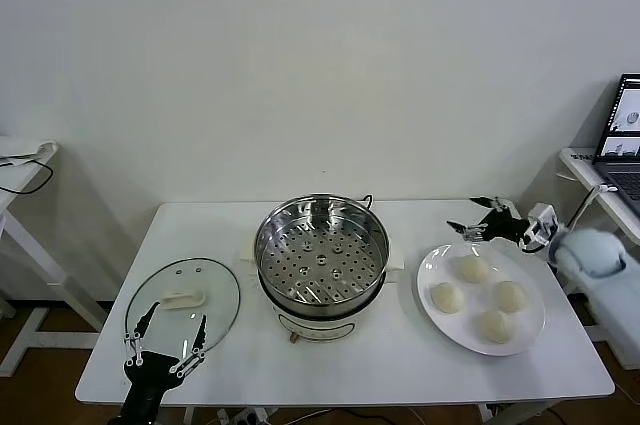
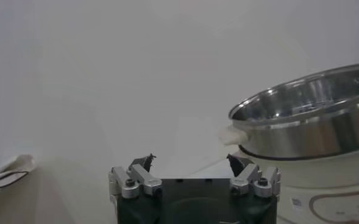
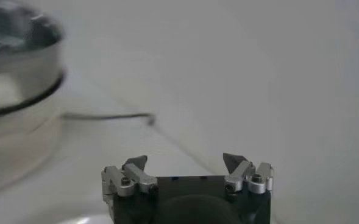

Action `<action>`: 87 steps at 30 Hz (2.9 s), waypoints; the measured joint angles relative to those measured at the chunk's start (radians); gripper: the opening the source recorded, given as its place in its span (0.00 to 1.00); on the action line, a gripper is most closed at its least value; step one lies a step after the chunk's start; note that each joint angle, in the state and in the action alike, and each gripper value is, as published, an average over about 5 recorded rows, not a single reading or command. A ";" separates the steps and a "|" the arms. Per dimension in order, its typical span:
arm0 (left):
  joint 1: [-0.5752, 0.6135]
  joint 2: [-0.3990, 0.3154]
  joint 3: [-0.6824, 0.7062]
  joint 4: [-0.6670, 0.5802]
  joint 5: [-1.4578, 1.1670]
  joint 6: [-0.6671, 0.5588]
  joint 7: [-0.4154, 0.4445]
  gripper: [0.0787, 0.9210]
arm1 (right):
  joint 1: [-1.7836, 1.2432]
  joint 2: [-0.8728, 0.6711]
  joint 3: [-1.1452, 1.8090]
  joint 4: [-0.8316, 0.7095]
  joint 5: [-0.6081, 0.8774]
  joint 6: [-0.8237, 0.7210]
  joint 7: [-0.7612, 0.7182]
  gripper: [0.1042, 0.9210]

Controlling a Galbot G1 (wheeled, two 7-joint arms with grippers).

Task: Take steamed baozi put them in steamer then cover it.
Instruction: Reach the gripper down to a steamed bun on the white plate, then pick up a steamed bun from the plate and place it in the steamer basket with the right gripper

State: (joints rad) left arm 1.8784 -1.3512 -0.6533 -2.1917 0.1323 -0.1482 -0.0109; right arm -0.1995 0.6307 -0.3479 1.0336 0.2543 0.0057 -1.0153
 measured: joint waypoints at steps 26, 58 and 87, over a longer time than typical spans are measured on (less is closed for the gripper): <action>0.011 -0.017 -0.007 0.005 -0.017 0.009 -0.014 0.88 | 0.184 0.221 -0.210 -0.304 -0.504 0.098 -0.193 0.88; 0.010 -0.016 -0.012 0.006 -0.022 0.009 -0.024 0.88 | 0.275 0.220 -0.324 -0.215 -0.484 0.161 -0.144 0.67; 0.015 -0.013 0.006 -0.006 -0.025 0.006 -0.029 0.88 | 0.686 0.517 -0.696 0.166 -0.616 0.689 -0.061 0.73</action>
State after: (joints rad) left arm 1.8934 -1.3647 -0.6469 -2.1978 0.1072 -0.1427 -0.0400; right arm 0.4863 1.1472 -1.0440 1.1992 -0.3619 0.6942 -1.0768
